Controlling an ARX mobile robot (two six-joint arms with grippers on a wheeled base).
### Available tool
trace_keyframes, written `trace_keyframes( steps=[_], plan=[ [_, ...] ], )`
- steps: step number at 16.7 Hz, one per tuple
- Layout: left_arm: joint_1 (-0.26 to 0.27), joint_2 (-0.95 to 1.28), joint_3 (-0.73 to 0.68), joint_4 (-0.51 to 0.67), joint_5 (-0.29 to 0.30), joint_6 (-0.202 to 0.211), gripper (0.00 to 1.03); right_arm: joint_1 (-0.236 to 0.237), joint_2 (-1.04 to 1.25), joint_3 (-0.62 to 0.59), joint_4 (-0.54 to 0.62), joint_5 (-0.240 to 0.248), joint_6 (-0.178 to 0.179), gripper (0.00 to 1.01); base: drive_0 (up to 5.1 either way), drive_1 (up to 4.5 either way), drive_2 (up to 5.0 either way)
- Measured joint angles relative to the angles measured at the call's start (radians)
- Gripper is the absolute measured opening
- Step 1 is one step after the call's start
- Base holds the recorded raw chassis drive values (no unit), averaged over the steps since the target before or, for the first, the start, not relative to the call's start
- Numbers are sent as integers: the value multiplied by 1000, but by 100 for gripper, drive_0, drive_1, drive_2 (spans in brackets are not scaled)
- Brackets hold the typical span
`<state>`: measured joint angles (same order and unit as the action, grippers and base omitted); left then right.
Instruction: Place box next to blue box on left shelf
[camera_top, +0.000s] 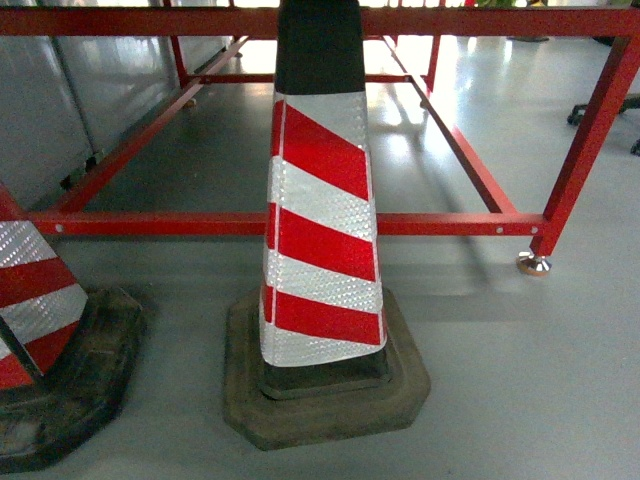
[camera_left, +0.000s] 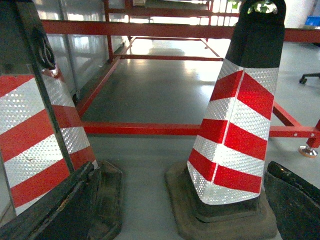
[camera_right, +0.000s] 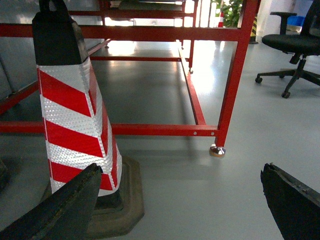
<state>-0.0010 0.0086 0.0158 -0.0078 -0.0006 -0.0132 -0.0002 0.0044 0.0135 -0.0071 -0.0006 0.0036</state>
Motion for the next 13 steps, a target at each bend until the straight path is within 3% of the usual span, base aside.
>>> trace_keyframes(
  steps=[13],
  plan=[
    [0,0,0,3,0,6,98,0,0,0,1,0,-1,98,0,0,0]
  ],
)
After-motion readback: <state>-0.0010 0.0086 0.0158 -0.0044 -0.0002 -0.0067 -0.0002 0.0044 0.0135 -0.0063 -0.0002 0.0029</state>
